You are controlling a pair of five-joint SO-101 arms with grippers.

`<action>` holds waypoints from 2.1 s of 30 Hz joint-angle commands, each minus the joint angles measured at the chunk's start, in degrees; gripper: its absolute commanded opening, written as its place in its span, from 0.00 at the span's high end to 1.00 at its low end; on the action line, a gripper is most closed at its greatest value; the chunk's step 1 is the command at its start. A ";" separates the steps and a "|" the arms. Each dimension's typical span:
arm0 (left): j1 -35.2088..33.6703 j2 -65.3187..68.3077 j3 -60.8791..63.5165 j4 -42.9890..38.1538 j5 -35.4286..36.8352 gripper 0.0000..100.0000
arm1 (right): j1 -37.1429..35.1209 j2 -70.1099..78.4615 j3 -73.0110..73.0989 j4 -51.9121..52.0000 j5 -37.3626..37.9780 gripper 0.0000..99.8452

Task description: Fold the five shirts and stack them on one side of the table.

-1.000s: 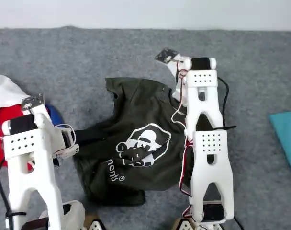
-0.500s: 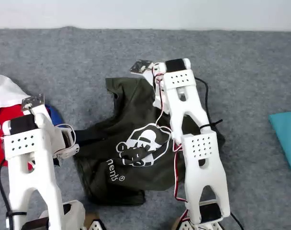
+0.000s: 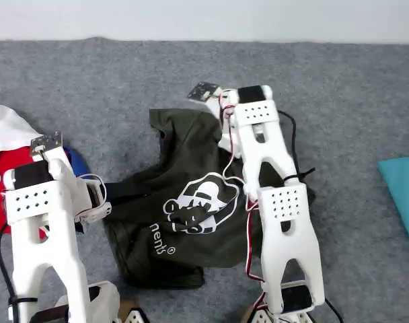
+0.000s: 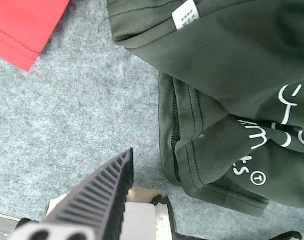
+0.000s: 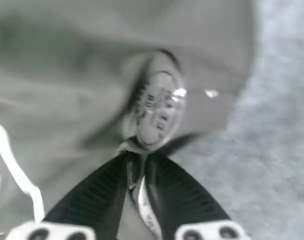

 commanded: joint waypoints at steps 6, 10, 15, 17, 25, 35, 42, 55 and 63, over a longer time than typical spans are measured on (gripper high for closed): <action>-0.26 -1.76 -0.13 1.76 -0.26 0.38 | 8.66 -0.57 -9.41 -0.92 -0.26 0.99; -0.26 -1.76 -0.13 1.76 -0.26 0.38 | 13.41 -0.57 -10.37 -2.42 -0.18 0.99; -0.26 -1.76 -0.13 1.76 -0.26 0.38 | 18.68 -0.13 -10.37 -5.23 -0.09 0.99; -0.26 -1.76 -0.13 1.76 -0.26 0.38 | 18.68 -0.13 -10.46 -4.26 0.35 0.99; -0.26 -1.76 -0.13 1.76 -0.26 0.38 | 18.24 -0.13 -10.55 3.56 6.33 0.99; -0.26 -1.76 -0.13 1.76 -0.26 0.38 | 18.33 -3.91 -17.23 9.27 2.37 0.99; -0.26 -1.76 -0.13 1.76 -0.35 0.38 | 16.66 -12.88 -13.27 9.36 2.29 0.99; -0.26 -1.76 -0.13 1.76 -0.53 0.38 | 27.82 -23.96 6.95 4.26 5.45 0.99; -0.09 -1.76 -0.13 1.76 -0.53 0.38 | 32.57 -17.63 7.12 -8.04 4.57 0.99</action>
